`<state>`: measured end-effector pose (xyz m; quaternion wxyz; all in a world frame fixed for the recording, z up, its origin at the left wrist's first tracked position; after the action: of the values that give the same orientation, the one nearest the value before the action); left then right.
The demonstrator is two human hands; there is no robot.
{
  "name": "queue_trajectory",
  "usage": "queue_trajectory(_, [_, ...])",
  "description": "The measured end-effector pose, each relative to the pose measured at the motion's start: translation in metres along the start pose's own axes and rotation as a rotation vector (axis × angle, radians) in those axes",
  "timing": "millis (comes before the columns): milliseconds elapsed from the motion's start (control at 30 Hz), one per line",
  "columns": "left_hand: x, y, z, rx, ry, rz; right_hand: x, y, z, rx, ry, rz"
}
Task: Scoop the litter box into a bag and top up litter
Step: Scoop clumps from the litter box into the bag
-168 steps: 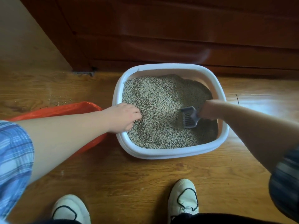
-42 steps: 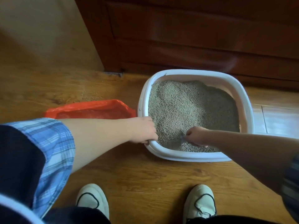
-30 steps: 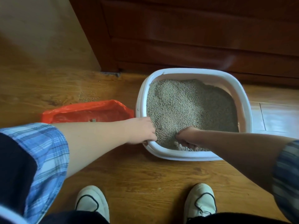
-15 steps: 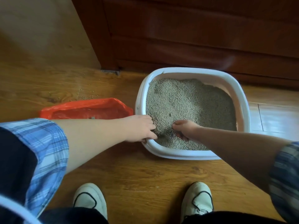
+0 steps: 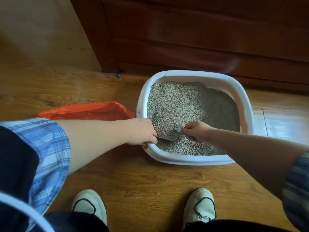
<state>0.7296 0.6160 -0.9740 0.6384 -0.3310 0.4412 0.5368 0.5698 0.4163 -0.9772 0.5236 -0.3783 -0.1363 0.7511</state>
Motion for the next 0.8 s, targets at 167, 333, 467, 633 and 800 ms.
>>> queue_trajectory(167, [0.000, -0.002, -0.002, -0.034, -0.055, -0.026, -0.016, 0.007, 0.004, -0.013, 0.049, -0.047])
queue_trajectory(333, [0.001, -0.002, 0.000, -0.026, -0.039, 0.023, -0.028, 0.004, 0.006, -0.012, 0.143, 0.009])
queue_trajectory(467, [0.004, -0.003, 0.000, 0.022, 0.055, 0.072, -0.044, 0.002, 0.007, -0.049, 0.243, -0.134])
queue_trajectory(633, [0.005, -0.002, -0.001, 0.032, 0.066, 0.072, -0.059, -0.001, 0.007, -0.076, 0.265, 0.002])
queue_trajectory(800, [0.011, -0.004, -0.003, 0.058, 0.096, 0.056, -0.079, 0.008, 0.008, -0.049, 0.204, -0.036])
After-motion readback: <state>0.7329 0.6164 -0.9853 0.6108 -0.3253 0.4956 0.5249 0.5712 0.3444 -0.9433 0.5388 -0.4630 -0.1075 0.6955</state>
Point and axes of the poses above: each hand's wrist, its own z-axis away from the middle knuckle, its own x-axis out of the palm, y = z × x, the point moved 2 cm from there along -z, towards the middle knuckle, and after that the axes turned 13 degrees about -x, right-handed, at the moved point
